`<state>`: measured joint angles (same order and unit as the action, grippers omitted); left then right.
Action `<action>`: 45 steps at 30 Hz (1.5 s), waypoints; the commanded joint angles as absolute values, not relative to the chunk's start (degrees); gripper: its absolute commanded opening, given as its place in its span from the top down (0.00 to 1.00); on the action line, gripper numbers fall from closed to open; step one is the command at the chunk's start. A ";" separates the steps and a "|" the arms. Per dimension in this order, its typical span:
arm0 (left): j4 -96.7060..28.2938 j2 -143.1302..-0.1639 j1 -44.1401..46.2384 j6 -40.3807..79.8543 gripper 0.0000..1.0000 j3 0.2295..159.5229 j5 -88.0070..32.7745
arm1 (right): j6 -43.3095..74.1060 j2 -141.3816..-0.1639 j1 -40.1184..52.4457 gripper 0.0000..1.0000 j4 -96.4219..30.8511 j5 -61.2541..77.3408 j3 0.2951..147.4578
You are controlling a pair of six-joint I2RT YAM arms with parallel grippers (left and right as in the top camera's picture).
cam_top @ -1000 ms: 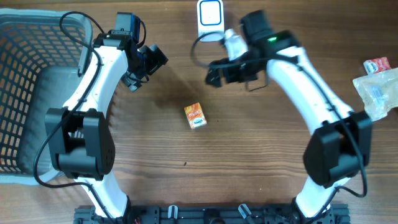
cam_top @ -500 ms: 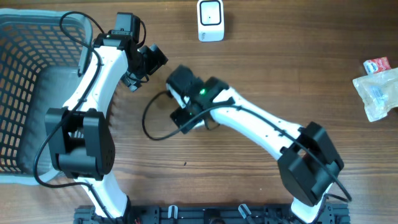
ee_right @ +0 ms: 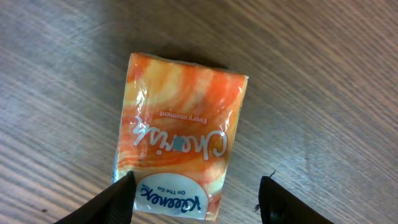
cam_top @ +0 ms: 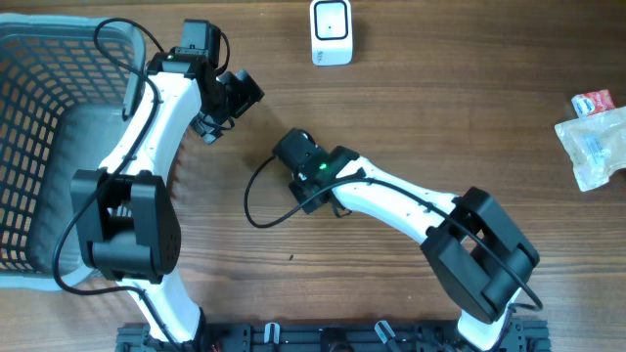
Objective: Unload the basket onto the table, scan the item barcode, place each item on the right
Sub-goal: 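Move the right gripper to the orange snack pack and grasp it, then lift the orange snack pack and turn it toward the scanner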
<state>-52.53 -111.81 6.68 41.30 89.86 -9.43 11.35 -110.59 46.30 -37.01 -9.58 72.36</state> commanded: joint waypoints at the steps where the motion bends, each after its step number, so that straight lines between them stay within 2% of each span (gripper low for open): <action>1: -52.58 -111.85 6.52 42.48 0.00 89.89 -9.08 | 12.62 -111.24 42.41 0.40 -36.97 -12.25 71.75; 7: -52.58 -111.85 6.52 42.48 0.00 89.89 -9.08 | 11.94 -111.09 35.35 0.39 -41.71 -13.13 74.46; 12: -52.60 -111.85 6.52 42.48 0.00 89.89 -9.08 | 10.48 -110.34 36.75 0.36 -45.50 -13.85 79.31; 18: -52.58 -111.85 6.52 42.48 0.00 89.89 -9.08 | 10.63 -110.39 41.23 0.47 -43.00 -13.37 78.32; 26: -52.58 -111.85 6.52 42.48 0.00 89.89 -9.08 | 12.08 -110.41 41.56 0.50 -34.87 -19.53 70.76; 30: -52.58 -111.85 6.52 42.48 0.00 89.89 -9.08 | 12.16 -110.41 41.56 0.59 -34.35 -19.53 70.74; 45: -52.58 -111.85 6.52 42.48 0.00 89.89 -9.08 | 13.30 -110.48 39.35 0.64 -30.26 -19.51 66.46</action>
<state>-52.53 -111.81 6.68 41.30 89.86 -9.41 11.77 -110.56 39.90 -30.39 -18.72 67.79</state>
